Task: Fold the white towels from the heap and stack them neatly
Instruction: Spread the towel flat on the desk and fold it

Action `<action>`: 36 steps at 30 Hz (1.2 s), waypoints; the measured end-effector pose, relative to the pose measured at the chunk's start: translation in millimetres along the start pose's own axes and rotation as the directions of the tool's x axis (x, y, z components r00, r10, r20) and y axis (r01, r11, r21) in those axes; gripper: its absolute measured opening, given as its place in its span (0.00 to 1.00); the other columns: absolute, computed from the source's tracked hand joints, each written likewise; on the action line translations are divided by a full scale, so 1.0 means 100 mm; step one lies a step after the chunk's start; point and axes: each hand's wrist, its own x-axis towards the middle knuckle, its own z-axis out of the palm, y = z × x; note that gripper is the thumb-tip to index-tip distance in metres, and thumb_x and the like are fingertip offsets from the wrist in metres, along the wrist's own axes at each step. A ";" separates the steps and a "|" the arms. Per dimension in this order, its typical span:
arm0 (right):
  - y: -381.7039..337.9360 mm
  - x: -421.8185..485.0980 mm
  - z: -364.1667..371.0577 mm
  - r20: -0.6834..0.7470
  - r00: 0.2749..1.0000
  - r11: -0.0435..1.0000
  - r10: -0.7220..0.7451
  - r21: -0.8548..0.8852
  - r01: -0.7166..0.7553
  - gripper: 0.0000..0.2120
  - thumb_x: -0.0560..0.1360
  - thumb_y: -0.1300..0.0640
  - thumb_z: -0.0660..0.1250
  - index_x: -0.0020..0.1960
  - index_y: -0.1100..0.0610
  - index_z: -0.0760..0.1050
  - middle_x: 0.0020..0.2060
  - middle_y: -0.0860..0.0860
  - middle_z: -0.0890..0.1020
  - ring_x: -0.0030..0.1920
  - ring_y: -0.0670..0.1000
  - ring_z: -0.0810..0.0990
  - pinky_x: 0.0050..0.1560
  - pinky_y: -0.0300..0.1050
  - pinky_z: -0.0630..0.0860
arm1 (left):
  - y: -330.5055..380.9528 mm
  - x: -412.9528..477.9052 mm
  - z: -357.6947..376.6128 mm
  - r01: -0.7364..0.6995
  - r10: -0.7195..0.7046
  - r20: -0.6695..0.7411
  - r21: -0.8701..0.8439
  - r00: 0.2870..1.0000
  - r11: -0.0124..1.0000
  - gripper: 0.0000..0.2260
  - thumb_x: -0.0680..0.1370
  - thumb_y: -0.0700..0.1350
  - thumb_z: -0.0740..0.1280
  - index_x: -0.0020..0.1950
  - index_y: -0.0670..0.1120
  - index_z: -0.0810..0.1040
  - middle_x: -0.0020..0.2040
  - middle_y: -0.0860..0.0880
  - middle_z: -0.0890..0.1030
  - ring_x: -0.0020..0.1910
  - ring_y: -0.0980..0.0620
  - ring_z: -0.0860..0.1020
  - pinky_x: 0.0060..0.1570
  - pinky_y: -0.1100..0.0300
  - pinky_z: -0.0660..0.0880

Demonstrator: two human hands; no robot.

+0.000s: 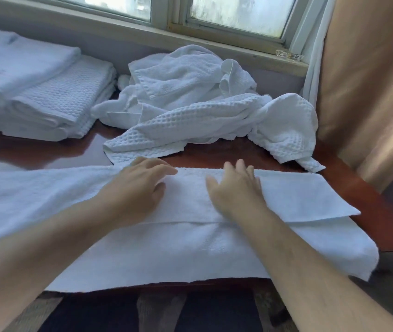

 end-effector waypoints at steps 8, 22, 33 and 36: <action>-1.46 -0.53 0.49 0.102 0.887 0.893 -0.450 0.039 0.448 0.32 0.83 0.41 0.47 0.80 0.59 0.52 0.81 0.58 0.49 0.80 0.61 0.43 0.78 0.61 0.43 | -0.74 -0.85 -0.56 0.308 -0.306 -0.041 0.155 0.951 0.939 0.22 0.81 0.48 0.62 0.76 0.53 0.67 0.75 0.53 0.68 0.74 0.51 0.62 0.73 0.56 0.58; -1.93 -0.24 0.67 0.146 0.814 0.824 -0.562 0.020 0.566 0.37 0.78 0.31 0.41 0.82 0.48 0.47 0.82 0.52 0.45 0.81 0.56 0.39 0.77 0.57 0.38 | -1.66 -0.95 -0.93 0.378 -0.442 0.181 0.301 0.878 0.875 0.25 0.84 0.61 0.44 0.81 0.61 0.47 0.82 0.57 0.44 0.80 0.57 0.41 0.77 0.52 0.39; -1.94 -0.20 0.55 0.008 0.812 0.812 -0.583 0.017 0.583 0.23 0.82 0.43 0.50 0.71 0.51 0.69 0.71 0.54 0.71 0.74 0.58 0.64 0.73 0.56 0.61 | -1.74 -0.91 -0.98 0.311 -0.306 -0.060 0.272 0.950 0.911 0.21 0.82 0.57 0.53 0.74 0.56 0.71 0.74 0.56 0.70 0.74 0.54 0.63 0.75 0.55 0.56; -1.71 -0.31 0.41 -0.103 0.826 0.831 -0.554 -0.003 0.557 0.12 0.81 0.46 0.52 0.51 0.50 0.72 0.49 0.47 0.76 0.57 0.55 0.75 0.55 0.51 0.70 | -1.52 -0.97 -0.95 0.345 -0.315 -0.163 0.209 0.935 0.915 0.17 0.83 0.50 0.58 0.71 0.54 0.74 0.72 0.54 0.72 0.71 0.52 0.66 0.70 0.57 0.60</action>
